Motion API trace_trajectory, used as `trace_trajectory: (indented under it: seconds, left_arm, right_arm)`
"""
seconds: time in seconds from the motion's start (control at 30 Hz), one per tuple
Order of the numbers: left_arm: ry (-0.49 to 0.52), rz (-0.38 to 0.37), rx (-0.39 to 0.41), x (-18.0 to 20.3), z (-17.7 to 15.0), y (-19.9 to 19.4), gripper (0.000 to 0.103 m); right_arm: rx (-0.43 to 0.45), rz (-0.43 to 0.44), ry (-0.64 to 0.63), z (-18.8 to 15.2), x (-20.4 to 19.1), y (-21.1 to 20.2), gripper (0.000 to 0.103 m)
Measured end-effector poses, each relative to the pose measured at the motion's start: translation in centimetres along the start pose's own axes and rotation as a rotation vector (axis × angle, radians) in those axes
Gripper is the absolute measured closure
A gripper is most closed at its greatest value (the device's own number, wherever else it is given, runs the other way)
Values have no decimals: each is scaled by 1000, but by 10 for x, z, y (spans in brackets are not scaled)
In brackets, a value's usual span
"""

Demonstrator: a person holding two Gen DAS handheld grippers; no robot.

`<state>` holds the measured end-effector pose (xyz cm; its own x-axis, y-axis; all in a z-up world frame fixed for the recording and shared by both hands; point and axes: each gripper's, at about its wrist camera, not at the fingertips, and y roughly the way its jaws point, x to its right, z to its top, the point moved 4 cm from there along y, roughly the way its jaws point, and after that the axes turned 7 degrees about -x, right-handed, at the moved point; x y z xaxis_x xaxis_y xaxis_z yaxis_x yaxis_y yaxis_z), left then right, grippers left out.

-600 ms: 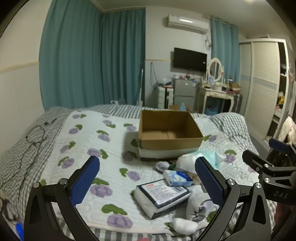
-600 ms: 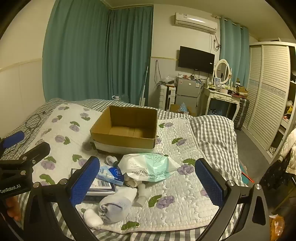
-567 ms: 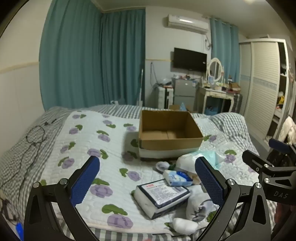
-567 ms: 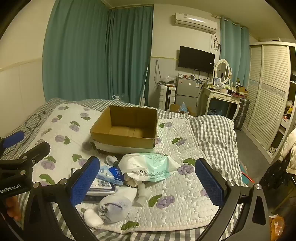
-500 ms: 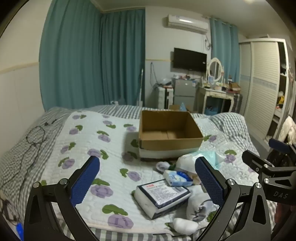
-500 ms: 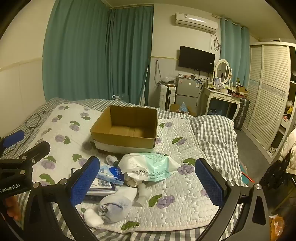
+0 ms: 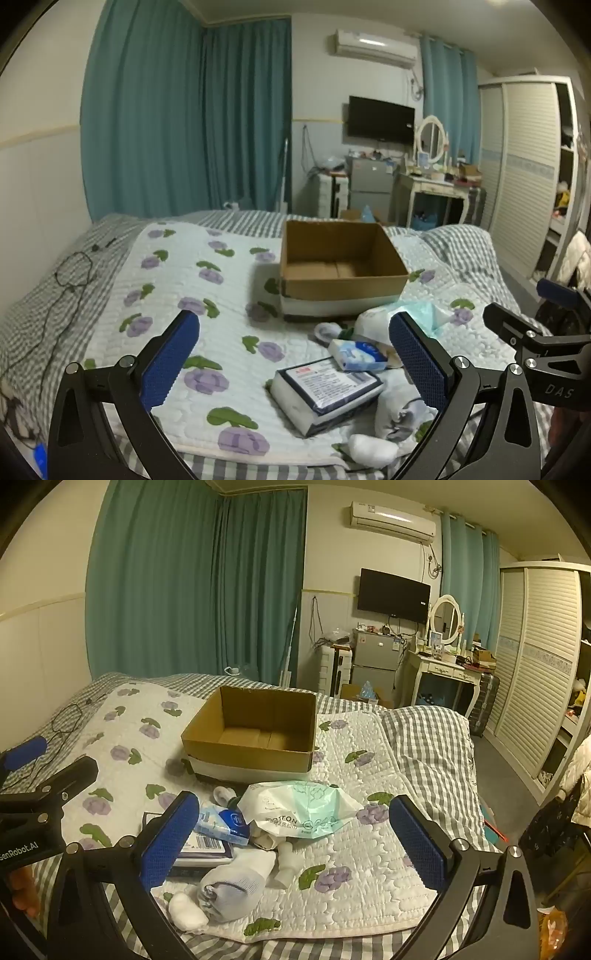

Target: Organize soft objects

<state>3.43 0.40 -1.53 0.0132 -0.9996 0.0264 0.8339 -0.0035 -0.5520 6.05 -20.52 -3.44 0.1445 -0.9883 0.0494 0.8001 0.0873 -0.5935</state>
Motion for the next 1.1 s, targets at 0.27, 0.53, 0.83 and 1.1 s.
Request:
trace_trajectory:
  seconds: [0.27, 0.53, 0.83, 1.1]
  left_arm:
    - [1, 3, 0, -3, 2, -2, 0]
    - [-8, 14, -9, -1, -2, 2, 0]
    - [-8, 13, -8, -2, -2, 2, 0]
    - [-8, 17, -10, -2, -5, 4, 0]
  right_arm:
    - [-3, 2, 0, -1, -1, 0, 0]
    - [-7, 3, 1, -3, -2, -1, 0]
    - [-10, 3, 0, -4, -3, 1, 0]
    - [-13, 2, 0, -4, -3, 2, 0]
